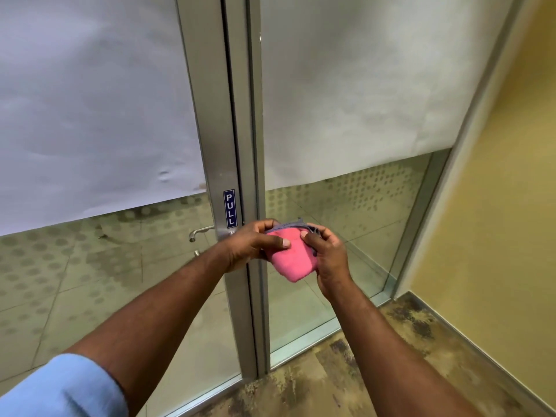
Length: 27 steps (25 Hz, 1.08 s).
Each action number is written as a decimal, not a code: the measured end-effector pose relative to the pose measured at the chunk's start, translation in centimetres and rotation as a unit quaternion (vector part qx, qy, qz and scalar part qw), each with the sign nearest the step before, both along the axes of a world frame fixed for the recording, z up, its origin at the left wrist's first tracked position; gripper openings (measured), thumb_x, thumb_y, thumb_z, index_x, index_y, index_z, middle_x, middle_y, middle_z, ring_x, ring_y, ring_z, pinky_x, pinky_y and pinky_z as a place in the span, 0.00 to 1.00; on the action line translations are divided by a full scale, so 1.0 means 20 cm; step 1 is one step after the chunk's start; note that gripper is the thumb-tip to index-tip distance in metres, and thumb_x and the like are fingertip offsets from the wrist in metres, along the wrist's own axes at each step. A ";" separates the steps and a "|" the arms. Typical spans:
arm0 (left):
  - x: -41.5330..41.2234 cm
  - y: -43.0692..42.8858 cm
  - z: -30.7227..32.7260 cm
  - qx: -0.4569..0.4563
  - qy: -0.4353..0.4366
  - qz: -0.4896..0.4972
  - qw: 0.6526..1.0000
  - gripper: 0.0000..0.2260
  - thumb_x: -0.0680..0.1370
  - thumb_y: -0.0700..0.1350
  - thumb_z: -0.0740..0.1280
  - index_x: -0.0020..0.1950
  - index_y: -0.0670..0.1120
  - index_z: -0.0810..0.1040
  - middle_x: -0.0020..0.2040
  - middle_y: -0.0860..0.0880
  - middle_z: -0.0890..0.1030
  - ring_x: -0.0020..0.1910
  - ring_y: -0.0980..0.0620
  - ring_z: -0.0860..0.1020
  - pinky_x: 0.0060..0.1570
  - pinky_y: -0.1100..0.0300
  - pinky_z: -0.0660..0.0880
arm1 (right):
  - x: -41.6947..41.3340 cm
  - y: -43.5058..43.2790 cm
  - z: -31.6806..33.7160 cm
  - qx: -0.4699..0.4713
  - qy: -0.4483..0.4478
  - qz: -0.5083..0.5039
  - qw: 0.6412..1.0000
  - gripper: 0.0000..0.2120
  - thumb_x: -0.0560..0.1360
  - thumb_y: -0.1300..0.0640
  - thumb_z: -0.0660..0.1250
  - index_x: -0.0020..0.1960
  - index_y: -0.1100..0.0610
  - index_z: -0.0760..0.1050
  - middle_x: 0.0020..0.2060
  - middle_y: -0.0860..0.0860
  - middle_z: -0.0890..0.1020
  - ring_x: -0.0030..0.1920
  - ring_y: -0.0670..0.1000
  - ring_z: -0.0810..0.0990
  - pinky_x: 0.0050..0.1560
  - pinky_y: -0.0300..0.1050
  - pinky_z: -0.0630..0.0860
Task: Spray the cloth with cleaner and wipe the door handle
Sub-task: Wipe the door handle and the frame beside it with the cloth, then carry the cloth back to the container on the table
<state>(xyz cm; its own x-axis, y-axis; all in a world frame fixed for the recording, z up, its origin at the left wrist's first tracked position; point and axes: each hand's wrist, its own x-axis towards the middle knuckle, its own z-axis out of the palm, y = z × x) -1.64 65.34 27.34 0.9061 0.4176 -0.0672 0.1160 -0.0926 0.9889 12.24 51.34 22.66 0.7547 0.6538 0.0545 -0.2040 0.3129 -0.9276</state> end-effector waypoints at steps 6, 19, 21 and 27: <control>0.09 -0.49 0.02 0.054 0.027 -0.007 0.998 0.25 0.67 0.49 0.77 0.59 0.37 0.82 0.50 0.42 0.85 0.48 0.46 0.82 0.49 0.55 0.77 | 0.08 -0.45 0.06 -0.030 0.002 -0.075 0.997 0.13 0.71 0.47 0.77 0.45 0.56 0.82 0.40 0.54 0.86 0.41 0.54 0.82 0.40 0.48 0.78; 0.29 -1.71 -0.23 -0.142 -0.030 0.020 0.989 0.27 0.79 0.37 0.72 0.76 0.39 0.67 0.64 0.39 0.83 0.55 0.42 0.85 0.46 0.52 0.84 | 0.03 -1.72 -0.11 -0.050 -0.009 -0.214 0.975 0.17 0.74 0.58 0.77 0.61 0.53 0.79 0.51 0.55 0.87 0.46 0.52 0.88 0.39 0.44 0.84; 0.32 -1.83 -0.26 -0.141 -0.035 0.007 0.989 0.26 0.79 0.38 0.72 0.75 0.40 0.68 0.63 0.40 0.84 0.52 0.44 0.86 0.42 0.55 0.83 | 0.02 -1.84 -0.12 -0.062 -0.047 -0.241 0.967 0.19 0.74 0.56 0.77 0.62 0.48 0.78 0.50 0.52 0.87 0.45 0.48 0.88 0.39 0.42 0.84; 0.46 -2.13 -0.34 -0.121 -0.040 -0.048 0.991 0.13 0.82 0.43 0.71 0.62 0.57 0.74 0.53 0.53 0.88 0.54 0.48 0.87 0.51 0.50 0.84 | 0.01 -2.15 -0.16 -0.129 -0.105 -0.371 0.914 0.18 0.75 0.51 0.76 0.60 0.52 0.73 0.49 0.46 0.82 0.48 0.44 0.83 0.43 0.35 0.81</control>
